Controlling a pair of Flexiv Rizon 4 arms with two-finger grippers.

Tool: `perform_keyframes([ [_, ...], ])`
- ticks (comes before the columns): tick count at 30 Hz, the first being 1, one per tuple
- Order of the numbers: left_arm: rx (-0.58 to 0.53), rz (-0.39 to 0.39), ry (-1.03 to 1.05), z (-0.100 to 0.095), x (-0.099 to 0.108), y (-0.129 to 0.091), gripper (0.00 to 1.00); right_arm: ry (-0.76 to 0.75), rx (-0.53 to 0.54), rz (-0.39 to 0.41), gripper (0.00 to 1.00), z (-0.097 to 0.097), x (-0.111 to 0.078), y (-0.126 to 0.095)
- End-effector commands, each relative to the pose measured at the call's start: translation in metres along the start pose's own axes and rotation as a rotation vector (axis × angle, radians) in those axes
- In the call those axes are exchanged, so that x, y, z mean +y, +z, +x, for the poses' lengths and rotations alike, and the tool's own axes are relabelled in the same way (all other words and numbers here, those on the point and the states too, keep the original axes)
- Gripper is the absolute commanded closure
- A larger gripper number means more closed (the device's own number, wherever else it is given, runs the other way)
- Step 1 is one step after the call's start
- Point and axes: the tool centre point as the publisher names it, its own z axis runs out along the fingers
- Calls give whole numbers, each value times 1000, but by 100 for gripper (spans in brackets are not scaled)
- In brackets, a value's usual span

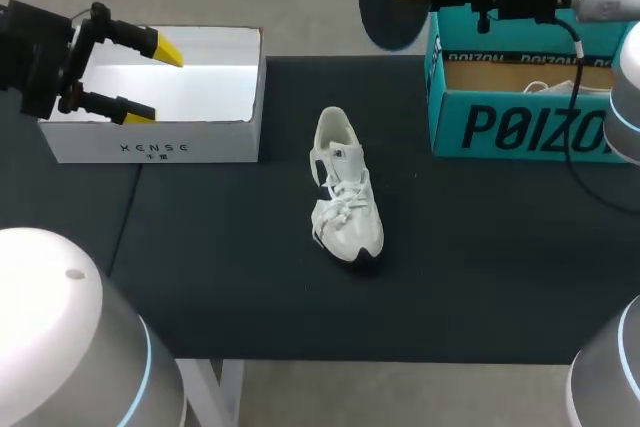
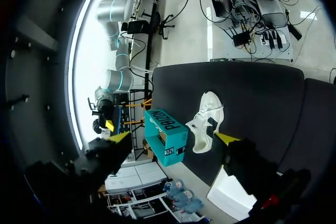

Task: Take the shoe out of the shoebox, open the shoe tongue, remove and reinsert the insole, then place the shoe into the shoebox

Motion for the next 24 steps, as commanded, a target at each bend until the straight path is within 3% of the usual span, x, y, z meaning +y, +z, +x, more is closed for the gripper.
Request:
perform_keyframes([
  [1,2,1,1,0,0,0,0,-96,13,12,100,-4,0,12],
  [6,2,1,1,0,0,0,0,-290,22,52,100,-11,9,37],
  [11,2,1,1,0,0,0,0,-397,-27,69,100,-19,14,46],
  [13,2,1,1,0,0,0,0,-411,-111,82,100,-26,16,45],
  [24,2,1,1,0,0,0,0,-411,-111,82,100,-26,16,45],
])
